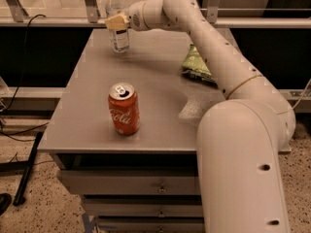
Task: Move blue plastic bottle near coke can
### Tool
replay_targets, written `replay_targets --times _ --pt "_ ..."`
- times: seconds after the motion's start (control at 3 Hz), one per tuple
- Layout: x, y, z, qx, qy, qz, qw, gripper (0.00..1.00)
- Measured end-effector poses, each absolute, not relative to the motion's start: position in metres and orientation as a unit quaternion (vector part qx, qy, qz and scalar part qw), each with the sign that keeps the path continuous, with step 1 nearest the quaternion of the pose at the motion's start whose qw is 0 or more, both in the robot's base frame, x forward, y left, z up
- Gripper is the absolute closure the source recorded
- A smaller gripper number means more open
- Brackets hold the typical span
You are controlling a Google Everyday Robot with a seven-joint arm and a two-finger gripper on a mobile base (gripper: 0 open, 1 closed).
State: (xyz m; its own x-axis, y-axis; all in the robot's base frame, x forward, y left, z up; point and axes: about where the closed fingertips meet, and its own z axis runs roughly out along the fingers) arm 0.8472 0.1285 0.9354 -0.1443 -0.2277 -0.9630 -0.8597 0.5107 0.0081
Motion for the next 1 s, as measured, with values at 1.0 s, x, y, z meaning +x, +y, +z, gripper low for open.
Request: replay_targets --times 1.0 --pt "0.736 0.068 0.961 -0.47 0.652 0.331 0.494 1.0"
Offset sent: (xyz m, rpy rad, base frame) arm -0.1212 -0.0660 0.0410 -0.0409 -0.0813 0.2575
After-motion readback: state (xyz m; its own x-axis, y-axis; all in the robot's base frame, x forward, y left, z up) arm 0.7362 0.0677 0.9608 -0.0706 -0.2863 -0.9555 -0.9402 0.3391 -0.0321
